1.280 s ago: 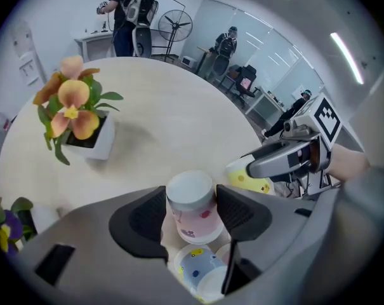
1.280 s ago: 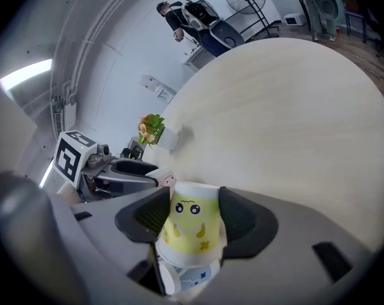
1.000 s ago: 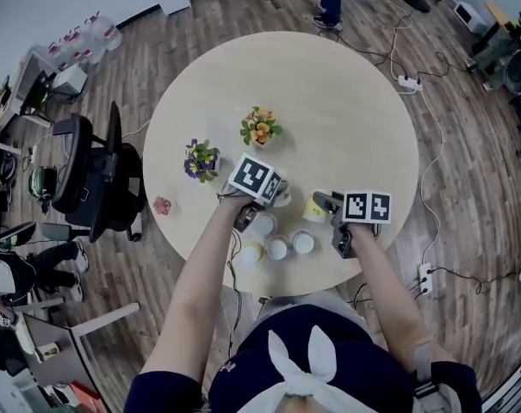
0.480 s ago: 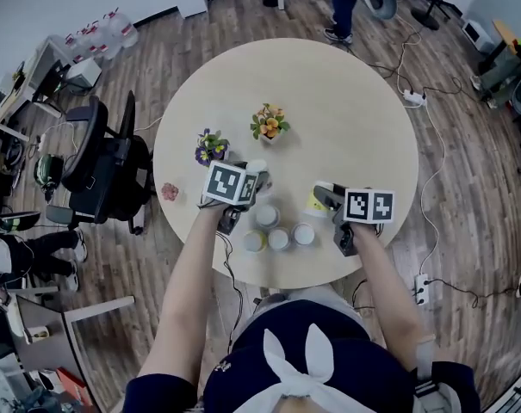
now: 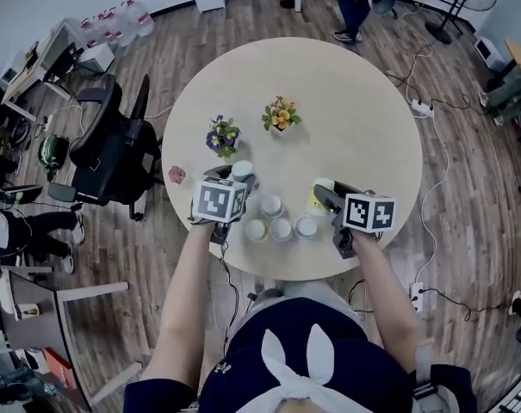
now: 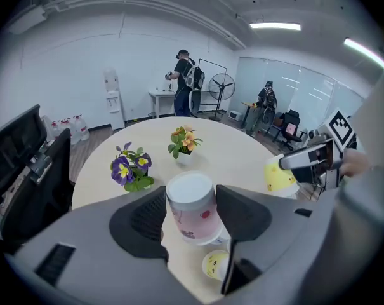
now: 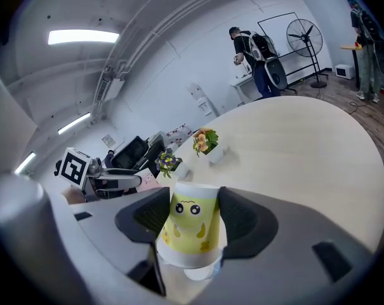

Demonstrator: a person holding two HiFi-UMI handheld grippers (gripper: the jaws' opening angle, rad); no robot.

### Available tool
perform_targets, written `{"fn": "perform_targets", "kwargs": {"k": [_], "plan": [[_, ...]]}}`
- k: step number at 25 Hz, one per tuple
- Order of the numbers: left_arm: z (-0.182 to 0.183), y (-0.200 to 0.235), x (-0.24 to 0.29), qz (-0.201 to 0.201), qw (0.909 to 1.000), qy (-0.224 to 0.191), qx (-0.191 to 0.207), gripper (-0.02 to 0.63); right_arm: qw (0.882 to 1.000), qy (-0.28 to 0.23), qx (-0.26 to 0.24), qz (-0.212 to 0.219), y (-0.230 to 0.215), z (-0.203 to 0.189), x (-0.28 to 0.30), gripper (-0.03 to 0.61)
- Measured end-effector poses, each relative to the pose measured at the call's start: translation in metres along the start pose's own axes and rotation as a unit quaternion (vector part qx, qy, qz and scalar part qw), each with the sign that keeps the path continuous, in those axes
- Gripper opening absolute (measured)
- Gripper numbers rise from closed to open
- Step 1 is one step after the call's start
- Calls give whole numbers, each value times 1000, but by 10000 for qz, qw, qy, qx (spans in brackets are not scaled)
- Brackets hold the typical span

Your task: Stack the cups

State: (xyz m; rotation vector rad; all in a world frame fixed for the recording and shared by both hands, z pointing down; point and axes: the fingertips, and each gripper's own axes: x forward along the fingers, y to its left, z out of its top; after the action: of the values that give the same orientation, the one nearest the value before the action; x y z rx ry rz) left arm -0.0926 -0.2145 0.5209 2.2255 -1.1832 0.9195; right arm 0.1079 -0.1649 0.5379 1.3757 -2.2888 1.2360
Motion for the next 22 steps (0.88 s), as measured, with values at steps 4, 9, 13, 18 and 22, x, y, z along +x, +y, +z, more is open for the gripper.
{"fn": "perform_targets", "kwargs": {"k": [4, 9, 13, 18, 22], "plan": [[-12, -3, -14, 231, 9995, -91, 169, 259, 9997, -65, -149, 157, 11, -6, -2, 249], [-34, -8, -25, 309, 9988, -278, -247, 259, 9988, -192, -261, 356, 26, -11, -8, 250], [-50, -16, -32, 362, 9972, -393, -521, 259, 9980, -211, -333, 498, 34, -19, -13, 250], [-64, -27, -37, 448, 9965, -455, -542, 259, 9978, -125, -382, 534, 35, -37, -15, 250], [-71, -39, -36, 512, 9966, -476, -426, 258, 9979, -40, -367, 538, 35, -48, -16, 250]]}}
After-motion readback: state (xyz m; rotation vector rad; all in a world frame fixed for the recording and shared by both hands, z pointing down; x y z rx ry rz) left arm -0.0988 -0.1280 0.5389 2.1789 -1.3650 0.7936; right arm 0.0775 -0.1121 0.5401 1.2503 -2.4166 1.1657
